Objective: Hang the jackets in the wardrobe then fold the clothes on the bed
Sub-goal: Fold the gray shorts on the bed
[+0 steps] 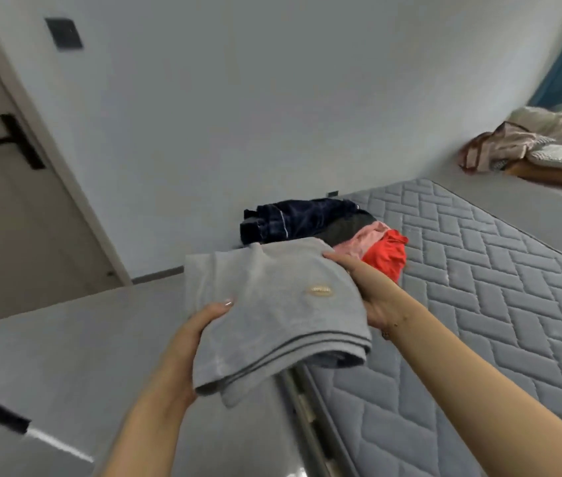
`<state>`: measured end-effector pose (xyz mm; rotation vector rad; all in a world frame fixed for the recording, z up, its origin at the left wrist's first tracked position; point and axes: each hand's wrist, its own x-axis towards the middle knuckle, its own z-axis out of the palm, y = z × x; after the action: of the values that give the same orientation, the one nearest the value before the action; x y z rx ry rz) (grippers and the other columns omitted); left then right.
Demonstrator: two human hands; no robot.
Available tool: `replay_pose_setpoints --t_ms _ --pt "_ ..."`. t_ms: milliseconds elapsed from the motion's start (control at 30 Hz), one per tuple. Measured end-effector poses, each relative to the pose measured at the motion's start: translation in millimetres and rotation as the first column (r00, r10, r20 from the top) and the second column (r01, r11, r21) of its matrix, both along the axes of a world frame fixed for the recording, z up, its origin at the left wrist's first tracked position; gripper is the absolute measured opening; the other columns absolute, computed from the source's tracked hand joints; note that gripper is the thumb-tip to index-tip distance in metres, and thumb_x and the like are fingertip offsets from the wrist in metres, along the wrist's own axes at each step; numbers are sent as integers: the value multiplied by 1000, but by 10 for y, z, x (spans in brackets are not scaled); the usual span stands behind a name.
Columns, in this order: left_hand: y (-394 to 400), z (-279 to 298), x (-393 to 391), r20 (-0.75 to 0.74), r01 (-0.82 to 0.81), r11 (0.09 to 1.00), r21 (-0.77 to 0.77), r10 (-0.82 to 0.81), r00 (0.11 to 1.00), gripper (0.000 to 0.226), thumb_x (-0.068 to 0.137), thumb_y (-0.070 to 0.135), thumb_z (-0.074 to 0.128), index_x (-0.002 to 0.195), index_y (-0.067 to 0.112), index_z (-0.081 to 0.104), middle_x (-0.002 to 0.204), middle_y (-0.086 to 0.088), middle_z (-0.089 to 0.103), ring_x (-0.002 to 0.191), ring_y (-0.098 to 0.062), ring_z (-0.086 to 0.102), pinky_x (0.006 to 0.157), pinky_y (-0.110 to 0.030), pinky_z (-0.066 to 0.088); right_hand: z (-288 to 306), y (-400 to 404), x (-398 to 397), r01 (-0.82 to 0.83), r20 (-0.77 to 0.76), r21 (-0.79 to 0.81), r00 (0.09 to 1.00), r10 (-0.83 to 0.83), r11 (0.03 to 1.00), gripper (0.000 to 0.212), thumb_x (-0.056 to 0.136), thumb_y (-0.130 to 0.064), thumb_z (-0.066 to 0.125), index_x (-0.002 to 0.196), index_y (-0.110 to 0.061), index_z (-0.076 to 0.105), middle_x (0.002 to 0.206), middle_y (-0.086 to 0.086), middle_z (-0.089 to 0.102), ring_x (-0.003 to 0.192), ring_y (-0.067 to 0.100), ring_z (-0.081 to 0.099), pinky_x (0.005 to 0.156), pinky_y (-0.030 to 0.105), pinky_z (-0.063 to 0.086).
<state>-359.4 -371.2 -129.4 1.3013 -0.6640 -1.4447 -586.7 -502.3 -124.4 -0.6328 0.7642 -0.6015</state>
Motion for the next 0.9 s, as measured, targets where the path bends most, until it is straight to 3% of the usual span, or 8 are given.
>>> replay_pose_setpoints --t_ms 133,300,433,567,600,767,833,900 --pt "609 518 901 -17 -328 941 -87 328 945 15 61 31 68 56 21 77 63 -3 71 54 -13 69 42 -21 51 457 239 1216 -233 153 -76 958 242 969 42 86 -23 68 119 3 67 119 21 65 106 35 66 88 45 55" --pt "1533 981 1967 26 -600 750 -278 630 776 42 91 16 53 57 26 76 61 4 70 56 -7 68 45 -16 50 953 892 2740 -524 -128 -374 846 517 765 44 68 -35 79 103 -10 76 108 11 73 95 23 72 72 30 57" --pt "2306 1341 2698 98 -679 639 -361 750 654 43 94 6 51 55 11 69 48 5 65 56 -11 65 43 -10 45 1382 1387 3760 -617 -138 -472 757 638 630 36 77 -31 76 104 -7 70 93 11 74 81 22 73 62 28 56" --pt "3087 1640 3043 92 -779 504 -374 856 509 12 70 26 72 74 20 82 88 -2 77 79 -15 74 71 -31 53 1760 1894 4639 -727 -105 -519 577 810 451 22 80 -28 71 86 -9 80 91 11 75 79 21 73 62 27 57" --pt "3292 1680 3099 97 -794 468 -387 877 470 18 64 28 74 79 21 82 94 -3 77 84 -18 74 73 -34 52 1835 2027 4839 -751 -105 -525 525 844 401 21 81 -28 70 83 -9 80 91 11 74 79 21 73 63 27 57" --pt "3867 2263 3461 168 -815 299 -496 954 248 27 75 -3 59 98 -2 73 103 -10 75 116 -30 60 84 -25 54 2216 2544 5728 -830 -42 -520 262 964 202 17 77 -24 72 72 -9 76 74 7 70 67 19 69 61 29 57" --pt "3969 2434 3556 162 -824 255 -505 966 200 22 68 13 65 83 12 80 93 -7 76 100 -22 68 80 -27 55 2403 2676 6036 -823 -27 -554 172 985 128 16 74 -23 72 67 -9 76 70 5 70 64 18 69 59 27 56" --pt "4062 2595 3630 223 -761 284 -583 957 186 17 63 27 64 67 22 80 79 1 75 77 -11 71 71 -26 55 2583 2741 6337 -812 -9 -579 98 995 75 14 70 -21 74 69 -7 76 71 7 71 67 19 70 61 28 56"
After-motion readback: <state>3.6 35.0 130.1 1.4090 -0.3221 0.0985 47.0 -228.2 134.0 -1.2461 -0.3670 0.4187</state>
